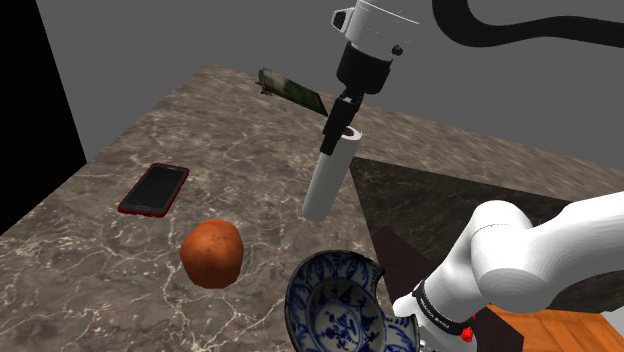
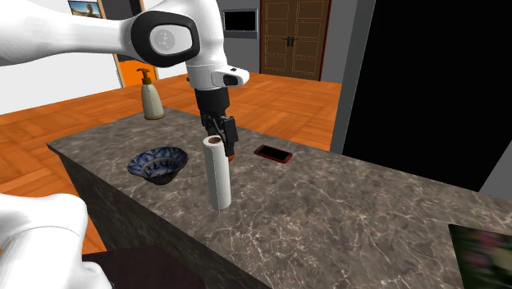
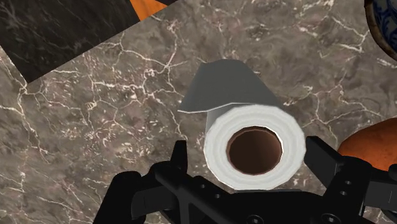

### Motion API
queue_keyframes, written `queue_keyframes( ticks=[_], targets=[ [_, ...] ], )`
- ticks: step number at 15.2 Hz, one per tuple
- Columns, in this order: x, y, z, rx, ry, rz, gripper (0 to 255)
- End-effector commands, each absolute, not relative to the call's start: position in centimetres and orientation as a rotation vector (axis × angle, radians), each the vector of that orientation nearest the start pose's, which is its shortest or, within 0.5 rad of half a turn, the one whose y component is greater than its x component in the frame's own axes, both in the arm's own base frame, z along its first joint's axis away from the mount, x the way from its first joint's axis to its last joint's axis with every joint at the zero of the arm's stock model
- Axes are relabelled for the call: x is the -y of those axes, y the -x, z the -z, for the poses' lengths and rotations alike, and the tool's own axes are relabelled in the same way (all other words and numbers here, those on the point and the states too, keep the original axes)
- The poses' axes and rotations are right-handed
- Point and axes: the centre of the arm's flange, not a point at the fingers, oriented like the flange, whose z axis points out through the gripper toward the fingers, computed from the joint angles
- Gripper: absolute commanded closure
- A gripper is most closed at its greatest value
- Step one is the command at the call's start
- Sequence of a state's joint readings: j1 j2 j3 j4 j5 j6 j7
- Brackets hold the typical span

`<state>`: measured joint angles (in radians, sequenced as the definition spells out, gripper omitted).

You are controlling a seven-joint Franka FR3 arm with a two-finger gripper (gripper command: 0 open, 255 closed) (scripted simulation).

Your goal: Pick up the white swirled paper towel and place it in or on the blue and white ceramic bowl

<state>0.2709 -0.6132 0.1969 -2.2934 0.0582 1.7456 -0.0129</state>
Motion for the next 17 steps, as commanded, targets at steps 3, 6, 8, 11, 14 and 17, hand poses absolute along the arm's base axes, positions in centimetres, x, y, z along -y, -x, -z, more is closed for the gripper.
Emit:
queue_keyframes(
  ticks=[3, 6, 8, 11, 14, 17],
  targets=[
    [-18.6, -32.5, -57.3, 0.695, 3.105, 0.107, 255],
    [-18.6, -32.5, -57.3, 0.695, 3.105, 0.107, 255],
    [-18.6, -32.5, -57.2, 0.695, 3.105, 0.107, 255],
    [-18.6, -32.5, -57.2, 0.695, 3.105, 0.107, 255],
    [-18.6, -32.5, -58.3, 0.695, 3.105, 0.107, 255],
    [-18.6, -32.5, -59.9, 0.695, 3.105, 0.107, 255]
  ],
)
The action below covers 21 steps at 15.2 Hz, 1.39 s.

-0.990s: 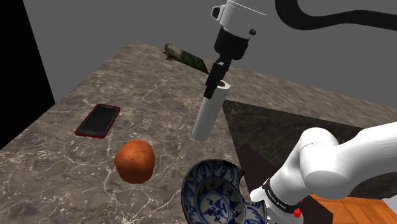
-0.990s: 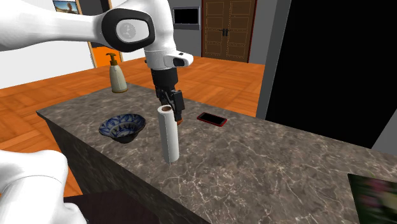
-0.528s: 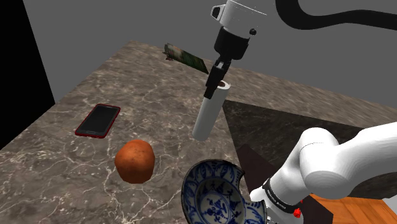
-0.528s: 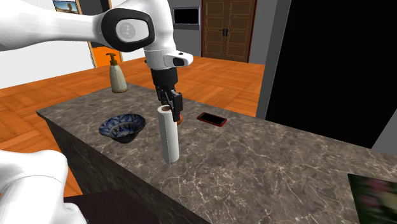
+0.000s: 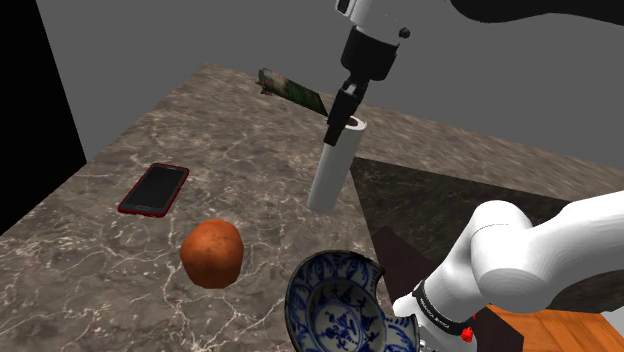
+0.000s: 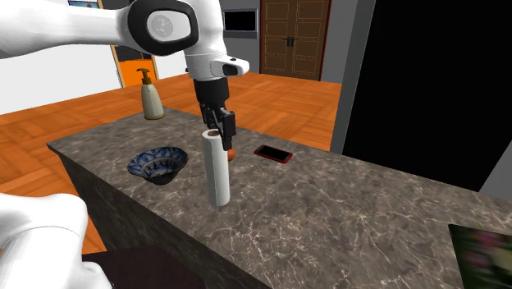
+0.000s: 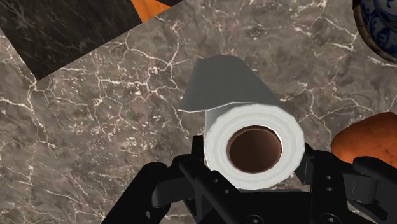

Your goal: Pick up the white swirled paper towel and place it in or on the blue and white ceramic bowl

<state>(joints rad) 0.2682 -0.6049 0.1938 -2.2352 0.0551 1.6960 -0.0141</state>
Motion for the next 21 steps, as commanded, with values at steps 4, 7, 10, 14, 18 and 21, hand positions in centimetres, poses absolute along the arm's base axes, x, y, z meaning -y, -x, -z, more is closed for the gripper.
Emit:
queue_keyframes(
  ticks=[4, 7, 10, 14, 18, 21],
  targets=[
    [-18.6, -32.5, -62.0, 0.695, 3.105, 0.107, 255],
    [-18.6, -32.5, -63.6, 0.695, 3.105, 0.107, 255],
    [-18.6, -32.5, -65.2, 0.695, 3.105, 0.107, 255],
    [-18.6, -32.5, -67.3, 0.695, 3.105, 0.107, 255],
    [-18.6, -32.5, -69.4, 0.695, 3.105, 0.107, 255],
    [-18.6, -32.5, -71.0, 0.695, 3.105, 0.107, 255]
  ],
)
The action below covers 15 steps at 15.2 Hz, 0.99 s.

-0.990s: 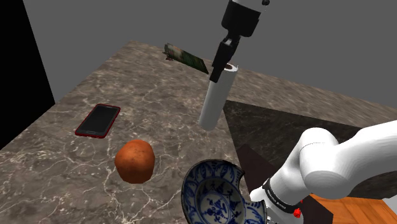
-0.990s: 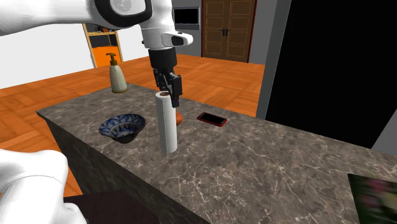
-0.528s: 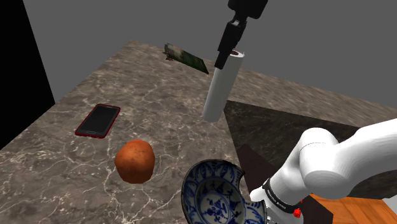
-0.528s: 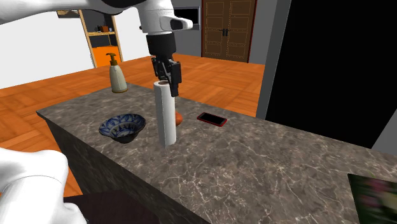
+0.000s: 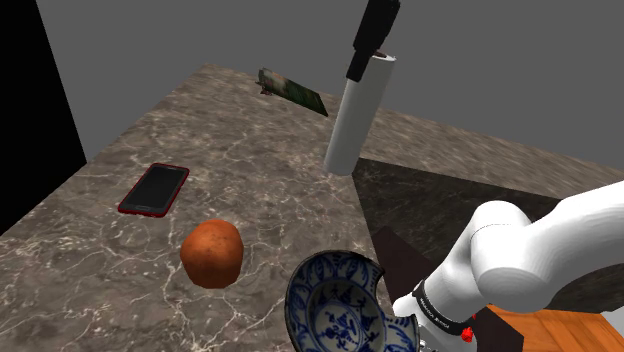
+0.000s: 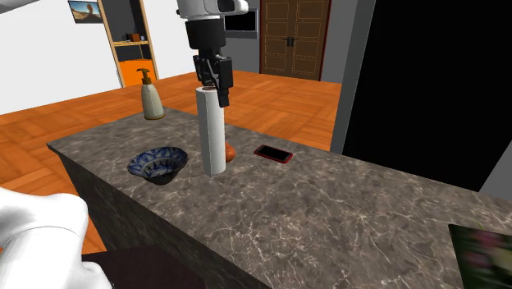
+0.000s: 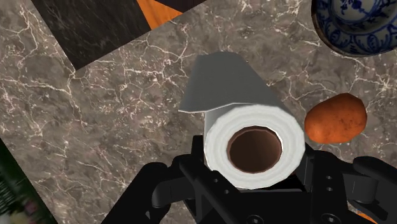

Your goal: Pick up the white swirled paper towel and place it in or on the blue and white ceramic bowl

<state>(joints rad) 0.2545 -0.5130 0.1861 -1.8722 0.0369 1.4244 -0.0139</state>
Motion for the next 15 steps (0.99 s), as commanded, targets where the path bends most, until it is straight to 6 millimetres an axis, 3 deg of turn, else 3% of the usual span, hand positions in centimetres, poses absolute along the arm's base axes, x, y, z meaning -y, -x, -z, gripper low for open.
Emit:
queue_keyframes(
  ticks=[1, 3, 15],
  targets=[
    [-18.6, -32.5, -71.5, 0.695, 3.105, 0.107, 255],
    [-18.6, -32.5, -72.4, 0.695, 3.105, 0.107, 255],
    [-27.6, -20.4, -77.3, 0.695, 3.105, 0.107, 255]
  ],
)
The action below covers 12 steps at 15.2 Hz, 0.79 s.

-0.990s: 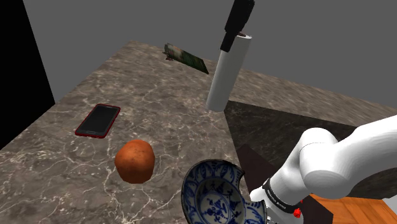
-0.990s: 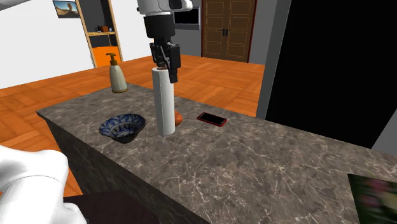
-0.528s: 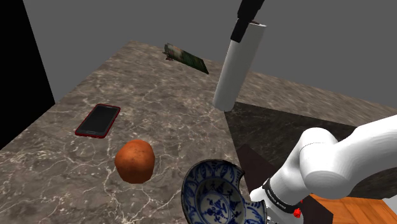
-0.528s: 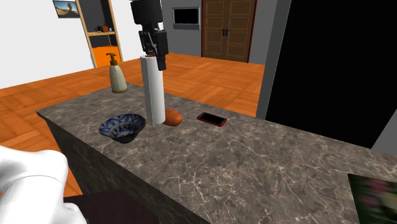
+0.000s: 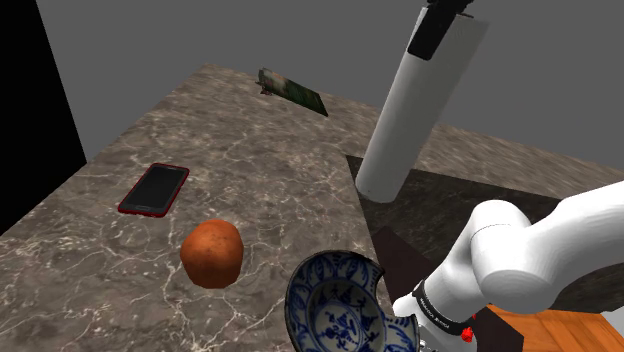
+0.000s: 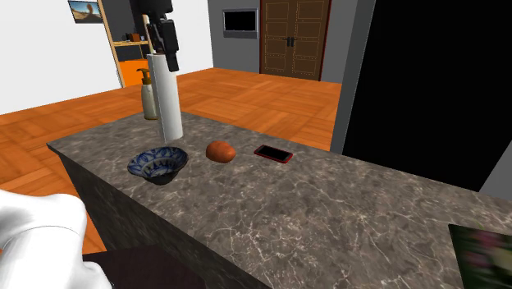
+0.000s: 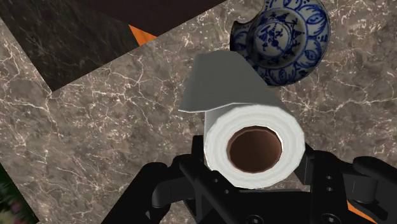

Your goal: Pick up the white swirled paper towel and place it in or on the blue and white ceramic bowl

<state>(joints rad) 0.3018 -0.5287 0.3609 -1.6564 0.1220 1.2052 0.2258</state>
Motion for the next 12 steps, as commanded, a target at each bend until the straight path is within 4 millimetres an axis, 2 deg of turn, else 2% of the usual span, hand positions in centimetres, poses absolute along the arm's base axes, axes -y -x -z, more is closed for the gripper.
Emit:
queue_keyframes(
  ticks=[1, 8, 12],
  targets=[
    [-28.3, -19.4, -77.7, 0.695, 3.105, 0.107, 255],
    [-33.3, -12.7, -80.4, 0.695, 3.105, 0.107, 255],
    [-33.3, -12.7, -78.3, 0.695, 3.105, 0.107, 255]
  ],
)
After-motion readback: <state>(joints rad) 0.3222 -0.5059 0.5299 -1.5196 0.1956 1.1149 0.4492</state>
